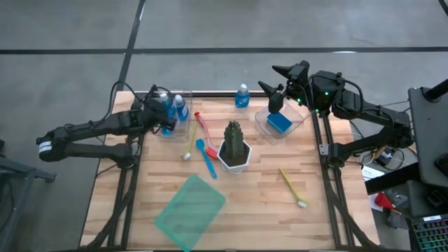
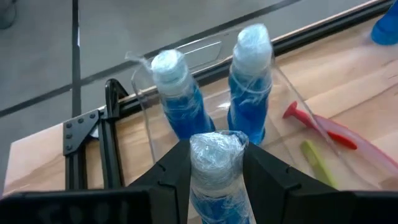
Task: Pick & Place Kitchen Sink Supplies
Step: Put the blue liquid detergent into the left transparent bin
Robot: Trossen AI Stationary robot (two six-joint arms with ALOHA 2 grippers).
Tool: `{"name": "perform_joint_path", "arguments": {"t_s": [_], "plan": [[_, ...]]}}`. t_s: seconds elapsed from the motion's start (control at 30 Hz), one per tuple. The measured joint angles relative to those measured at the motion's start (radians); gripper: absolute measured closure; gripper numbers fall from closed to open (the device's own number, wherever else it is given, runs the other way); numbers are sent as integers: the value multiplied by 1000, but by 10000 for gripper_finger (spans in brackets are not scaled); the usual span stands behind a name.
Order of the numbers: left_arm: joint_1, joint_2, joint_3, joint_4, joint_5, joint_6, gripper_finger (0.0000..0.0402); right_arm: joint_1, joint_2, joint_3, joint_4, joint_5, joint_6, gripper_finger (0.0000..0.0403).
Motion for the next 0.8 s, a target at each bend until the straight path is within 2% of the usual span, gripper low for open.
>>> {"name": "perform_joint_path", "arguments": {"t_s": [0.33, 0.8], "plan": [[1, -83, -112, 149, -13, 95, 282, 0, 0, 0, 2, 2, 4, 37], [2, -113, -155, 137, -27, 116, 281, 1, 1, -1, 7, 19, 31, 37]]}}
